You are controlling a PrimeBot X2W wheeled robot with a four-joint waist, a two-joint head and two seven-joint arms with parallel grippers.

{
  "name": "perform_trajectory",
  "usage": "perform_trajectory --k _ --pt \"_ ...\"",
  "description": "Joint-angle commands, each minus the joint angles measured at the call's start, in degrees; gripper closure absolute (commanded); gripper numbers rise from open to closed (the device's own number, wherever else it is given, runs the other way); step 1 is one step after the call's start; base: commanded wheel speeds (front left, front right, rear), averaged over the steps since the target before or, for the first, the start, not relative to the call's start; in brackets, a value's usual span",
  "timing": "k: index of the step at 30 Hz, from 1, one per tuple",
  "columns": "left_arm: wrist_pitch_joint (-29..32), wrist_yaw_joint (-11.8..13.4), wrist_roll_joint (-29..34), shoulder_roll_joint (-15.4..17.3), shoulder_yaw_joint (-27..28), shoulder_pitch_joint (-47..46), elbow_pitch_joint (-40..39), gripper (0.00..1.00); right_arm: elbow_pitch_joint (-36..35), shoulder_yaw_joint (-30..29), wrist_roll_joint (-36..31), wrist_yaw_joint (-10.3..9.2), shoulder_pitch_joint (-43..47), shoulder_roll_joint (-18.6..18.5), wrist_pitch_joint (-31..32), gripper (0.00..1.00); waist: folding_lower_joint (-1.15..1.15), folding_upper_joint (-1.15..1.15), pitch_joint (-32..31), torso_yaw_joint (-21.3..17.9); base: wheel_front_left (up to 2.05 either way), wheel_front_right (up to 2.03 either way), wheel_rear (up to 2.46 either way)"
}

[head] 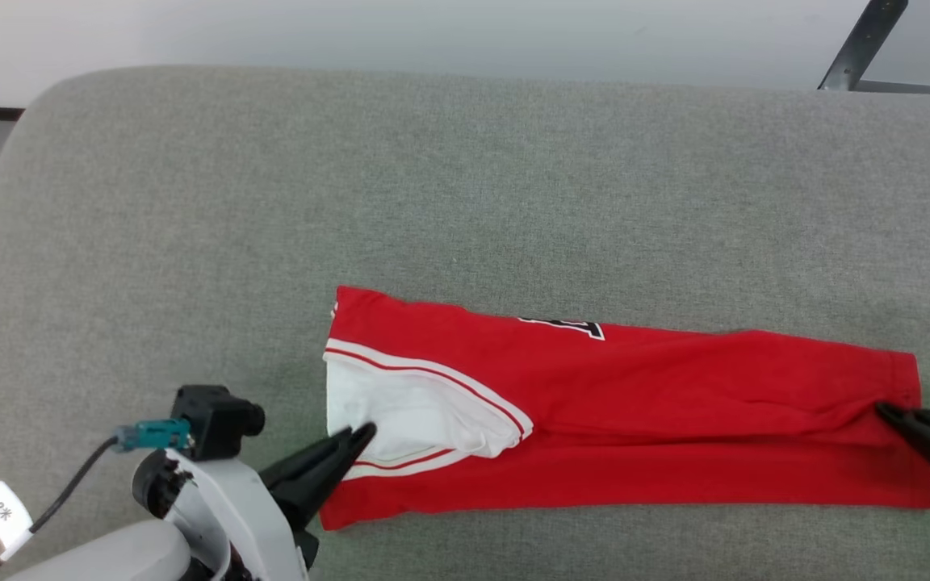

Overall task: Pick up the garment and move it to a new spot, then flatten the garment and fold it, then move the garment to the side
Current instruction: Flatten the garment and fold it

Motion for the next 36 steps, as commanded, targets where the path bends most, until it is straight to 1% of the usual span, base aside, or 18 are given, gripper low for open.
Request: perform_trajectory --k 1,3,8,10,13,14,16,18,21,25,28,31,36 --pt "-0.85 0.61 -0.06 -0.51 0.79 1.13 0.41 0.0 0.02 -1.22 -1.29 -0.04 1.22 1.03 0.02 0.0 0.0 0.0 -0.61 0.08 0.0 0.0 0.0" --pt "-1.76 1.7 -0.39 -0.68 2.25 1.89 0.74 0.0 -0.15 -2.26 -1.38 -0.04 1.78 1.88 0.57 0.0 0.0 0.0 -1.39 0.11 0.0 0.0 0.0" --pt "-2.79 6.1 0.98 -2.14 7.98 6.07 0.61 0.0 0.13 -5.22 -0.6 -0.04 4.42 3.05 2.68 0.0 0.0 0.0 -4.37 0.81 0.0 0.0 0.0" --pt "-2.84 8.25 2.46 -3.5 12.61 8.84 0.23 0.0 0.59 -7.03 0.37 -0.04 5.47 3.62 4.13 0.0 0.0 0.0 -5.2 1.37 0.0 0.0 0.0" --pt "-2.82 10.61 6.42 -6.39 18.21 14.3 0.51 0.0 1.75 -9.61 0.52 -0.04 6.99 3.72 6.58 0.0 0.0 0.0 -5.92 2.57 0.0 0.0 0.0" --pt "-2.82 10.61 6.42 -6.39 18.21 14.3 0.51 0.0 1.75 -9.61 0.52 -0.04 6.99 3.72 6.58 0.0 0.0 0.0 -5.92 2.57 0.0 0.0 0.0" --pt "-2.83 11.53 8.78 -8.74 21.74 17.65 1.37 0.0 2.48 -10.84 -0.28 -0.04 7.67 3.55 7.83 0.0 0.0 0.0 -6.2 3.44 0.0 0.0 0.0" --pt "-2.83 11.71 11.17 -11.4 25.5 21.06 2.31 0.0 3.33 -12.32 -0.5 -0.04 8.4 4.14 8.78 0.0 0.0 0.0 -6.38 4.48 0.0 0.0 0.0" --pt "-2.84 9.79 14.59 -15.41 30.76 25.92 3.29 0.0 4.49 -14.05 -0.89 -0.04 8.53 4.33 10.34 0.0 0.0 0.0 -6.6 6.11 0.0 0.0 0.0" --pt "-2.85 7.97 19.43 -19.19 35.99 29.68 5.2 0.0 6.03 -16.16 -0.95 -0.04 7.66 4.88 12.36 0.0 0.0 0.0 -6.99 8.05 0.0 0.0 0.0" --pt "-2.85 6.9 23.17 -20.7 38.48 30.87 6.52 0.0 7.71 -17.18 -1.26 -0.04 6.46 5.28 14.42 0.0 0.0 0.0 -7.46 9.13 0.0 0.0 0.0" --pt "-2.75 6.43 27.01 -22.07 40.69 30.9 7.2 0.0 9.91 -18.02 -1.83 -0.04 5.63 5.85 16.19 0.0 0.0 0.0 -7.78 9.97 0.0 0.0 0.0" --pt "-2.75 6.47 32.87 -24.23 44.38 30.89 7.68 0.0 13.65 -18.99 -3.06 -0.04 3.62 7.16 18.11 0.0 0.0 0.0 -7.67 10.91 0.0 0.0 0.0"
